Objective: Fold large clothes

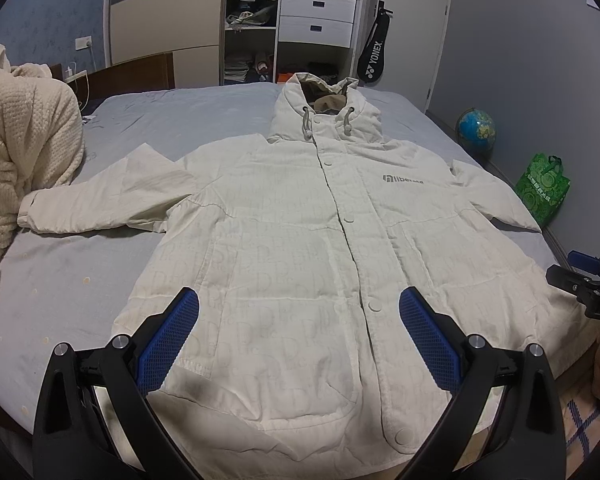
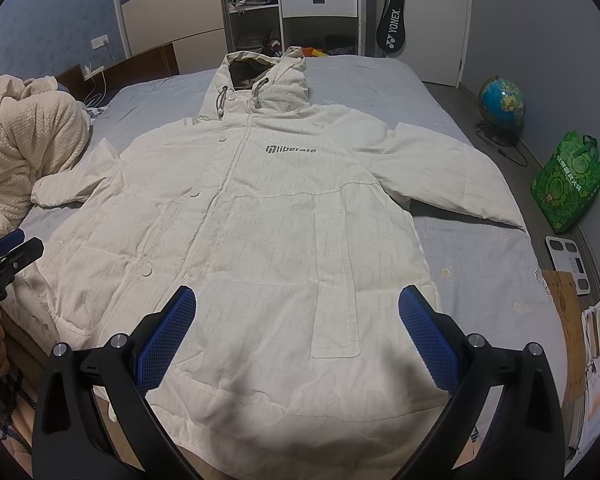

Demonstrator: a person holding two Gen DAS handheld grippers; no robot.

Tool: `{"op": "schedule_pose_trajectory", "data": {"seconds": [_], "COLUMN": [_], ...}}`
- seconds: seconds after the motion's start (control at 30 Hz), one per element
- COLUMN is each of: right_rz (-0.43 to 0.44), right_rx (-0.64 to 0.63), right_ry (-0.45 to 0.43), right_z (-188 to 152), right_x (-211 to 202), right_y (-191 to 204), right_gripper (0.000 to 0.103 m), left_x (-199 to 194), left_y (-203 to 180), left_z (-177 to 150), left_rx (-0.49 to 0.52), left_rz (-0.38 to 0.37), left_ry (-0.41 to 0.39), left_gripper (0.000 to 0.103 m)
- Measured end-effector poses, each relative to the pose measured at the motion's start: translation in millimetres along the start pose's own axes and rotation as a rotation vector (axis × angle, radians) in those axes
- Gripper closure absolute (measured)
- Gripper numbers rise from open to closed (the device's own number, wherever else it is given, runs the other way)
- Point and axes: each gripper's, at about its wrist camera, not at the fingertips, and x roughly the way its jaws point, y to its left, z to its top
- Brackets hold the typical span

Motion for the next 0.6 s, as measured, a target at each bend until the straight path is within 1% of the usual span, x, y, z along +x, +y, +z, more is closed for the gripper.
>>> {"op": "schedule_pose_trajectory", "data": {"seconds": [0.6], "right_rz": [-0.001], "right_rx": [-0.004], "right_ry": [0.0], "right_z": [0.4], "right_x": [0.3], "right_y": [-0.4], "right_gripper": [0.006], "left_x": [0.0], "left_y": [0.3], "left_z": [0.7], "left_rx": [-0.001], "left_rz": [0.001], "left_ry": [-0.001], "left_gripper": [0.006]}}
